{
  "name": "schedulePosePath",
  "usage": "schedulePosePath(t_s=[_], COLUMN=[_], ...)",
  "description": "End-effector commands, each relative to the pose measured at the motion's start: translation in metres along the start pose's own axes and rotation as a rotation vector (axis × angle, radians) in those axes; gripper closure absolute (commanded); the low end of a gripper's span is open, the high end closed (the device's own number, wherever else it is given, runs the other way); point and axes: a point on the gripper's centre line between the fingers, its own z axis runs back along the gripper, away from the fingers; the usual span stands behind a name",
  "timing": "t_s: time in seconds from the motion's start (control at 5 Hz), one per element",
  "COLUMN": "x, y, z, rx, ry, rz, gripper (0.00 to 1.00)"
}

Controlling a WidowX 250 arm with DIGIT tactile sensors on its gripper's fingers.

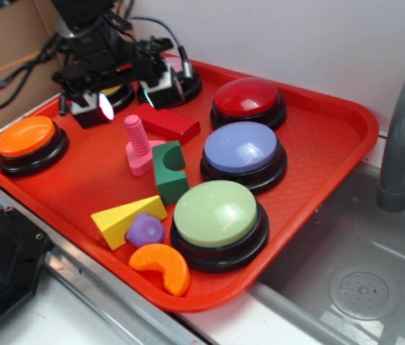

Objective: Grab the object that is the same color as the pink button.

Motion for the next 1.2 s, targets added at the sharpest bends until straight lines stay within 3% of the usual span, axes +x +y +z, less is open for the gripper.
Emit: schedulePosePath(t_s=[0.0, 0.2, 0.6, 1.0], x=[0.014, 0.011, 0.01, 0.027], y=[0.001, 0.003, 0.004, -0.007], z=[-0.022, -0.025, -0.017, 0.037], rx=[-0.004, -0.005, 0.017, 0.075], ry=[-0.019, 0.011, 0.021, 0.137], rz=[0.031, 0.055, 0.007, -0.346], gripper=[0.0, 1.0, 1.0, 1.0])
